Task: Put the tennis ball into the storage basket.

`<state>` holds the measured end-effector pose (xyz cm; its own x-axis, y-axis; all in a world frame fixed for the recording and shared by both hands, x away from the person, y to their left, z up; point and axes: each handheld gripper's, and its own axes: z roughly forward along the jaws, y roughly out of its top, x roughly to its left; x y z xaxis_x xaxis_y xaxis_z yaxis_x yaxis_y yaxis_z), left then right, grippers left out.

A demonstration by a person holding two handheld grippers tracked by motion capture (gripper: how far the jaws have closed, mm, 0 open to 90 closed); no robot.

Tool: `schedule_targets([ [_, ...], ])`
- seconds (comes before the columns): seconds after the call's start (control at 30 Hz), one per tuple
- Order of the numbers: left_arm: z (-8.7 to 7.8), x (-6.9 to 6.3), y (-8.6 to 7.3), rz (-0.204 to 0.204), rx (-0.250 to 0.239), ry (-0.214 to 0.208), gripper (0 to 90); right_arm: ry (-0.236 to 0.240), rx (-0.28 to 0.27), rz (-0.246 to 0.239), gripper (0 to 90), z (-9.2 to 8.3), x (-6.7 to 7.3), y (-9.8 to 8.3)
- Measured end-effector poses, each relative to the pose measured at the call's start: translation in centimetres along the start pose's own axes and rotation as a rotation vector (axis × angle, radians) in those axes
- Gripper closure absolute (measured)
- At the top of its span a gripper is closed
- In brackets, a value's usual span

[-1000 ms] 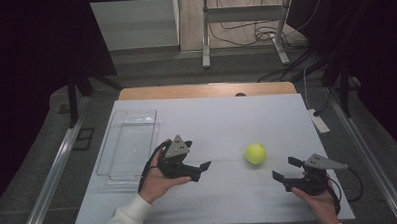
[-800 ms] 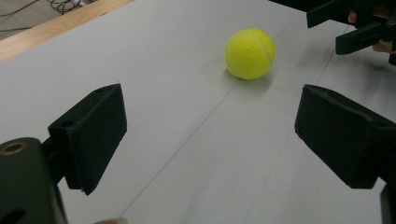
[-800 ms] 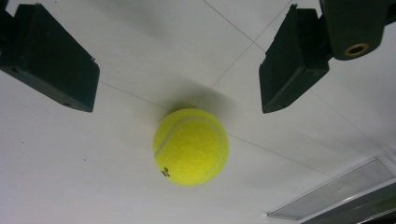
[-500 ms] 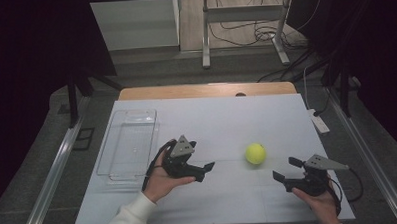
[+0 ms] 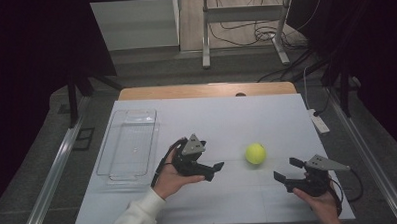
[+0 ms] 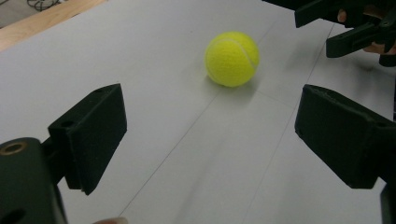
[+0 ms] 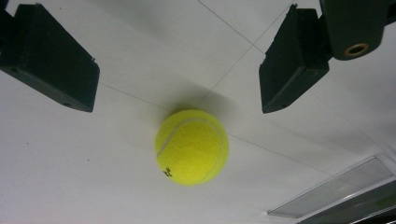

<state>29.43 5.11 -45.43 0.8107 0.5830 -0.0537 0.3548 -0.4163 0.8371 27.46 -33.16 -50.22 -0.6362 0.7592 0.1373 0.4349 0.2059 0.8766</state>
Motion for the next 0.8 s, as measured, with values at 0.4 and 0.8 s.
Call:
schedule_targets([
  [0.4,1.0,-0.2,0.5,0.004,0.010,-0.016,10.0,0.002,0.006,-0.002,12.2,0.1,0.0,-0.1],
  [0.8,2.1,-0.8,1.4,0.019,0.016,-0.037,10.0,0.000,0.008,-0.003,12.3,0.1,0.0,-0.1],
])
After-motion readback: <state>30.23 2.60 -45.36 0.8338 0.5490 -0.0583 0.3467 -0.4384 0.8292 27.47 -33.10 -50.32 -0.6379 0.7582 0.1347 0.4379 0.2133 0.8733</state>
